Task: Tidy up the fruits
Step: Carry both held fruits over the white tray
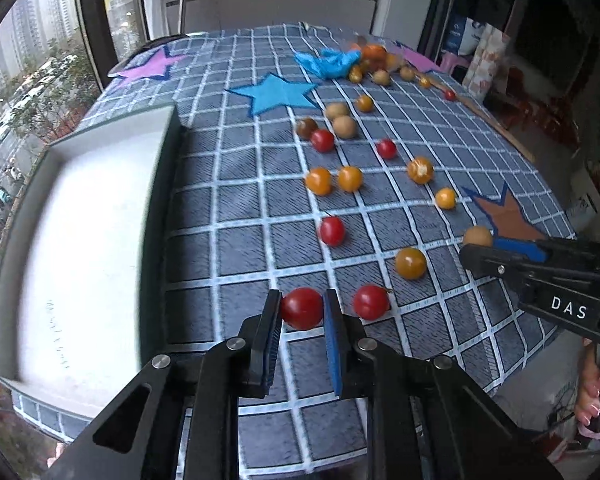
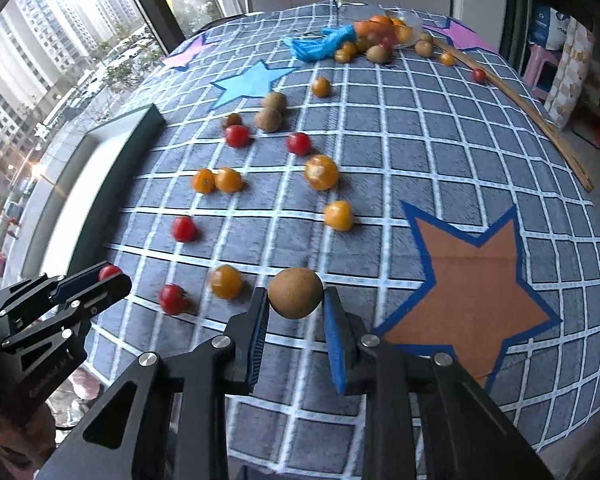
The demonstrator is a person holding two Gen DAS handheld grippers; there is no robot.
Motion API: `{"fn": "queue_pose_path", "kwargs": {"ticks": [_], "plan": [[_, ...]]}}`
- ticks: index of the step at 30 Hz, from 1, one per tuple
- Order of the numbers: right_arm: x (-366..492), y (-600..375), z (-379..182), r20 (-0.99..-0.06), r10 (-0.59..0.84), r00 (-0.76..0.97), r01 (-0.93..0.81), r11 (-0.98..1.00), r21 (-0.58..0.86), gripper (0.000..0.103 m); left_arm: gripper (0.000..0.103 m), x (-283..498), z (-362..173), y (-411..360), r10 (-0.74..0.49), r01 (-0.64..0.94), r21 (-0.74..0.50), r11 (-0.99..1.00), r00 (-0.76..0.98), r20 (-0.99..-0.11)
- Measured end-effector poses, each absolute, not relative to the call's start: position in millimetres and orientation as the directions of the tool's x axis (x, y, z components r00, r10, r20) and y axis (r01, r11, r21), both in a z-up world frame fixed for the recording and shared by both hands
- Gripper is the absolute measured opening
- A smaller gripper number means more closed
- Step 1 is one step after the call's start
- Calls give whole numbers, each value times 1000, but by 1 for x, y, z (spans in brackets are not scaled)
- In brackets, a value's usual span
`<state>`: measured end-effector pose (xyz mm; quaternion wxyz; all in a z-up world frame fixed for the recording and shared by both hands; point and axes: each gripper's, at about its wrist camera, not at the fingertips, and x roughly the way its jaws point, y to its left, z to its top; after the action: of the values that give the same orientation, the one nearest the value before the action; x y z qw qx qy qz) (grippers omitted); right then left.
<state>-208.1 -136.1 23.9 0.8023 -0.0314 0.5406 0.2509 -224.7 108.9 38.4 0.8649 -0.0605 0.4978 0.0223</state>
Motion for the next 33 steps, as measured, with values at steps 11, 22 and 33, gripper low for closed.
{"fn": "queue_pose_path", "kwargs": {"ticks": [11, 22, 33], "plan": [[-224, -70, 56, -862, 441, 248, -552, 796, 248, 30, 22, -252, 58, 181, 89, -240, -51, 969, 537, -839], [-243, 48, 60, -861, 491, 130, -695, 665, 274, 30, 22, -275, 38, 274, 237, -430, 19, 902, 460, -856], [-249, 135, 30, -905, 423, 51, -773, 590, 233, 30, 22, -279, 11, 307, 264, -485, 44, 873, 396, -879]]}}
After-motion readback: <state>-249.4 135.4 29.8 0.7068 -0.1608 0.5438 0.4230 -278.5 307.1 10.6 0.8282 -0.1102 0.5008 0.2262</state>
